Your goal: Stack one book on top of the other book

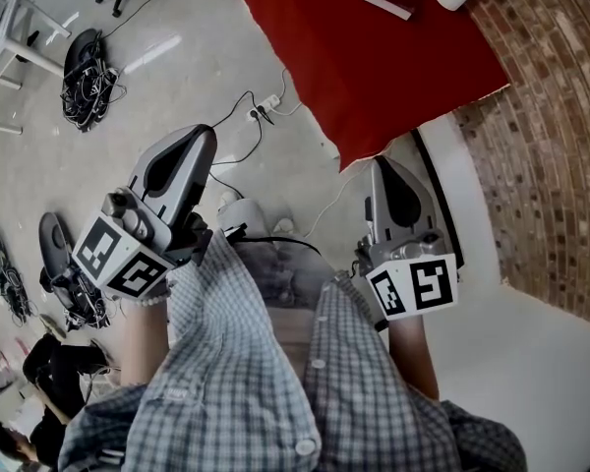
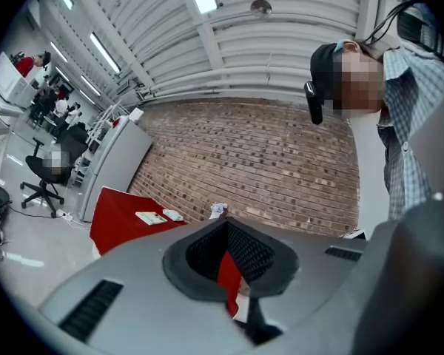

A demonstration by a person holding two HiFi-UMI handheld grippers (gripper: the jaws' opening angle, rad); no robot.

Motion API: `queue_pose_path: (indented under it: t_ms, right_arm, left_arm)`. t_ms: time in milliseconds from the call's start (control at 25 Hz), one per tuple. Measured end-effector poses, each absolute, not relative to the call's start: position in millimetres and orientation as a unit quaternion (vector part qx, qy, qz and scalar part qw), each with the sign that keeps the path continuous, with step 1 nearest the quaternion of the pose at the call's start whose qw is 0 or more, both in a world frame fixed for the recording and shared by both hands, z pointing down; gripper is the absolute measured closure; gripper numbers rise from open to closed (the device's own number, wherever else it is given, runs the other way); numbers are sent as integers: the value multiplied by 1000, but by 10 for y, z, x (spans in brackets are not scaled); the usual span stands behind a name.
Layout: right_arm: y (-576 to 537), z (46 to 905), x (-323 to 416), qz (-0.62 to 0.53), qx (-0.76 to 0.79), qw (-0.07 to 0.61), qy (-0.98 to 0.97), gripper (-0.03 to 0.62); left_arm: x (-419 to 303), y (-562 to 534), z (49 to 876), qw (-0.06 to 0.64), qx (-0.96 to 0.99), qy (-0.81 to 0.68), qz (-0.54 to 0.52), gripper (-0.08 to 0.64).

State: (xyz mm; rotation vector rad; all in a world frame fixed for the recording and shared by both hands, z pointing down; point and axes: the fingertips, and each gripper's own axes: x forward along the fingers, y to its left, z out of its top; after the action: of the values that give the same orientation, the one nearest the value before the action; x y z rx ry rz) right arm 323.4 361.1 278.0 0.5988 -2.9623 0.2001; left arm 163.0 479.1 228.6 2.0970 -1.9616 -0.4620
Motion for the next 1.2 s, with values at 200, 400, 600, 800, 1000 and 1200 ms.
queue_pose_path:
  t_ms: [200, 400, 600, 800, 1000, 1200]
  right_arm:
    - [3552, 2760, 3316, 65, 199, 49, -977, 584]
    - [3506, 2795, 3304, 57, 201, 51, -977, 584]
    - [3478, 2774, 3215, 57, 207, 46, -976, 584]
    - [3390, 2811, 3176, 57, 228, 53, -970, 584]
    - [3181, 2808, 2962, 60, 243, 55, -967, 584]
    - [2959, 2761, 2508, 50, 244, 62, -966, 584]
  left_arm:
    - [1707, 4707, 2245, 109, 719, -669, -151, 552]
    - [1716, 4640, 2237, 105, 721, -669, -144, 552]
    - [1588, 4576, 2250, 108, 722, -669, -141, 552]
    - [1440, 4401, 2267, 112, 732, -656, -143, 552]
    - [1214, 4156, 2284, 112, 742, -647, -138, 552]
    - [782, 3927, 2331, 121, 743, -643, -139, 552]
